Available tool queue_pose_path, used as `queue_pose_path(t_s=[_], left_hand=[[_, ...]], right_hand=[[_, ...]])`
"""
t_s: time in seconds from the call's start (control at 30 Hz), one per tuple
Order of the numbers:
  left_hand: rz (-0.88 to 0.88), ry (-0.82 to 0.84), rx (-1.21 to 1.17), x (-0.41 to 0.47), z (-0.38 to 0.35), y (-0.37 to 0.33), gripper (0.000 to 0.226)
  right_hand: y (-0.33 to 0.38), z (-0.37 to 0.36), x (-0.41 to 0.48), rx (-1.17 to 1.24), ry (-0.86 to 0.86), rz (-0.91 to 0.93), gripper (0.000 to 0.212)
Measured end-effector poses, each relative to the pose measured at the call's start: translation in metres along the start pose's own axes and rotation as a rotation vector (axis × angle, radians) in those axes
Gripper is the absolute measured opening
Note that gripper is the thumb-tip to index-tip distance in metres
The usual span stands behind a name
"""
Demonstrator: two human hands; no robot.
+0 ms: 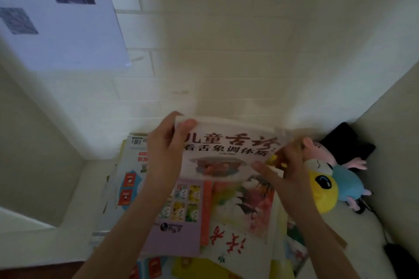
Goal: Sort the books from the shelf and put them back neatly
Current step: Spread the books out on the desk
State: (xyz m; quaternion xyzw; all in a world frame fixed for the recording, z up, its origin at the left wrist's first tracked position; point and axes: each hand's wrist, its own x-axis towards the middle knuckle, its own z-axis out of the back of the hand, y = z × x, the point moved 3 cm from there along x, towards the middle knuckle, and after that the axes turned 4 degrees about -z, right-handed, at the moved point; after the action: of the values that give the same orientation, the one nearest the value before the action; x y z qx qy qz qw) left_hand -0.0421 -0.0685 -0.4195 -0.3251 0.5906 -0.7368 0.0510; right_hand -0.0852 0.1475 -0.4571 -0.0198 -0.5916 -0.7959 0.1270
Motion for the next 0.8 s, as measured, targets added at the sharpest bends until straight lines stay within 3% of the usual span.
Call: queue_pose_path(t_s=[0.07,0.17,0.27,0.37,0.43,0.53,0.6,0.67,0.73,0.8], left_hand=[[0.066,-0.049,-0.047,0.013,-0.013,-0.005,0.036],[0.318,-0.009,-0.121,0.021,-0.027,0.013,0.046],[0.582,0.191,-0.100,0.010,-0.040,0.051,0.048],[0.553,0.476,0.170,-0.011,-0.034,0.098,0.040],[0.516,0.492,0.424,-0.024,-0.006,0.124,0.041],[0.411,0.496,0.754,-0.040,0.033,0.144,0.068],[0.492,0.556,0.872,-0.052,0.051,0.147,0.088],[0.622,0.514,0.740,-0.063,0.065,0.146,0.091],[0.674,0.422,0.500,-0.068,0.071,0.141,0.071],[0.693,0.376,0.403,-0.070,0.071,0.135,0.058]], right_hand=[[0.001,0.006,0.013,0.087,0.041,-0.043,0.016],[0.002,0.004,0.011,0.320,0.165,-0.220,0.025],[-0.021,0.004,0.001,0.246,0.021,-0.282,0.017],[-0.076,0.013,-0.012,0.043,-0.101,-0.456,0.012],[-0.107,0.015,-0.025,-0.100,-0.129,-0.590,0.008],[-0.124,0.013,-0.035,-0.151,-0.234,-0.624,0.010],[-0.130,0.011,-0.032,-0.290,-0.215,-0.611,0.013],[-0.138,0.009,-0.028,-0.377,-0.212,-0.626,0.021],[-0.143,0.003,-0.029,-0.557,-0.214,-0.634,0.036],[-0.139,-0.005,-0.031,-0.835,-0.256,-0.527,0.044]])
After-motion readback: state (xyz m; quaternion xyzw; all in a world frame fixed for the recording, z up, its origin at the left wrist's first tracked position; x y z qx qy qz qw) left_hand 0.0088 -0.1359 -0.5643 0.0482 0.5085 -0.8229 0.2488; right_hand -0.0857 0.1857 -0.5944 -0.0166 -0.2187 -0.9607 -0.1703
